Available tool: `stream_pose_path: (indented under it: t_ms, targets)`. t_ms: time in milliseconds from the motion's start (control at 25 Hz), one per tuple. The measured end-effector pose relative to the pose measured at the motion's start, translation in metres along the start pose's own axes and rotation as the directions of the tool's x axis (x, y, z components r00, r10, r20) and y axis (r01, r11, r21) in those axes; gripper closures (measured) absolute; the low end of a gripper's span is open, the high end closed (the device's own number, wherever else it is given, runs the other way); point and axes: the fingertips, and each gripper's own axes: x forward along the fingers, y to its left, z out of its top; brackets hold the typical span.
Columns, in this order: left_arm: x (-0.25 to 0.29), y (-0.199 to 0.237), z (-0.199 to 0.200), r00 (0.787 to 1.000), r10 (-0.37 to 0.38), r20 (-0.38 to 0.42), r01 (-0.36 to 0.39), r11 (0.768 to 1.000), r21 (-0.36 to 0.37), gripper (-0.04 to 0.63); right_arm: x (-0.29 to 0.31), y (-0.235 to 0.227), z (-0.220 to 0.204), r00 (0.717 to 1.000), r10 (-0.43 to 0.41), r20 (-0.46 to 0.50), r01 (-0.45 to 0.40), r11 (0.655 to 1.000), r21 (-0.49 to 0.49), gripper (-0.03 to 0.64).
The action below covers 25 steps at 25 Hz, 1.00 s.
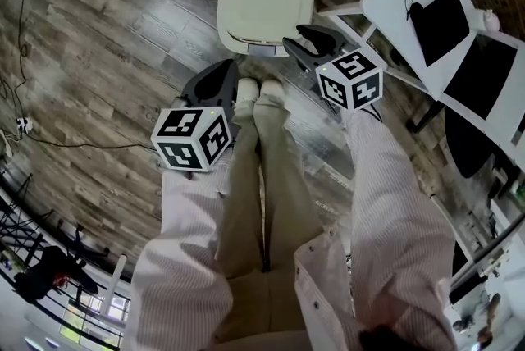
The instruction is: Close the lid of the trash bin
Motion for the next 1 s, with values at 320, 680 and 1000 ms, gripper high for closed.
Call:
stream_pose_path:
  t_ms: [320,680,1000]
  targets:
    - [0.012,0.007,-0.013,1.0,0.005,0.007,-0.005,1.0,-0.021,0.601,0.012,-0.019,-0.016,0.996,-0.083,-0.021,0.083,0.997,-0.006,0.611]
    - [0.02,0.015,-0.022,1.0,0.007,0.011,-0.007,1.0,-0.027,0.601,0.028,-0.023,-0.033,0.987,-0.144,-0.067,0.141,0.989,-0.036,0.612]
    - [0.026,0.017,-0.028,1.0,0.001,0.001,-0.001,1.0,-0.027,0.601,0.036,-0.023,-0.04,0.979,-0.175,-0.108,0.163,0.98,-0.115,0.612]
